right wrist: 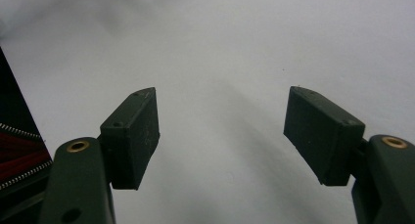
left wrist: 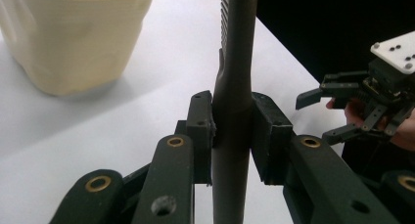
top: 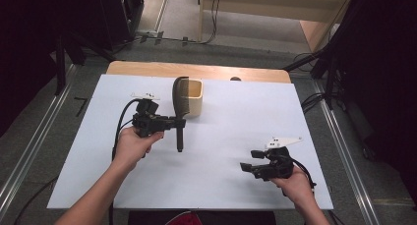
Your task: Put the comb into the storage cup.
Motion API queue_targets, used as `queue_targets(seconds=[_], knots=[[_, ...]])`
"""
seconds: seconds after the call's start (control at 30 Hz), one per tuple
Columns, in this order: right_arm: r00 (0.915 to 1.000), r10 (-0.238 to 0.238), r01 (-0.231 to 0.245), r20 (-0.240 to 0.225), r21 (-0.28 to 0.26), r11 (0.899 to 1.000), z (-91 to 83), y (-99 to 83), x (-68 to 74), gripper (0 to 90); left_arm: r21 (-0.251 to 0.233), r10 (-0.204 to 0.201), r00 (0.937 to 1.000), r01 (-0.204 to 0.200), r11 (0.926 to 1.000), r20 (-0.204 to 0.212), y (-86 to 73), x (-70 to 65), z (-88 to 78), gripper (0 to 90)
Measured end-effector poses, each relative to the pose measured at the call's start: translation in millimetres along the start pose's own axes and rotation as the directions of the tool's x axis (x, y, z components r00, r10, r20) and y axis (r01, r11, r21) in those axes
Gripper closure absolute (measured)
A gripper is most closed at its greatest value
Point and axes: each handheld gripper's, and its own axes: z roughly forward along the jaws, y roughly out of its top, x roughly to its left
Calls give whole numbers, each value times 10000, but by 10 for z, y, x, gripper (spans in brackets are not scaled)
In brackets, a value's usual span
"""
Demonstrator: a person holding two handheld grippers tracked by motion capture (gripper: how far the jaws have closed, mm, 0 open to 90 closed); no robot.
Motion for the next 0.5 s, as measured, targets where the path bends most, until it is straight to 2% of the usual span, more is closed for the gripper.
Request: queue_targets(seconds=[0.33, 0.5], knots=[[10000, 70, -70, 39, 44, 10000, -5, -7, -12, 272, 130, -178, 9998, 177, 9998, 120, 134, 93, 38, 737], [9999, 100, -101, 73, 81, 9999, -3, -8, -14, 272, 43, -309, 9995, 309, 9995, -75, 175, 147, 52, 737]])
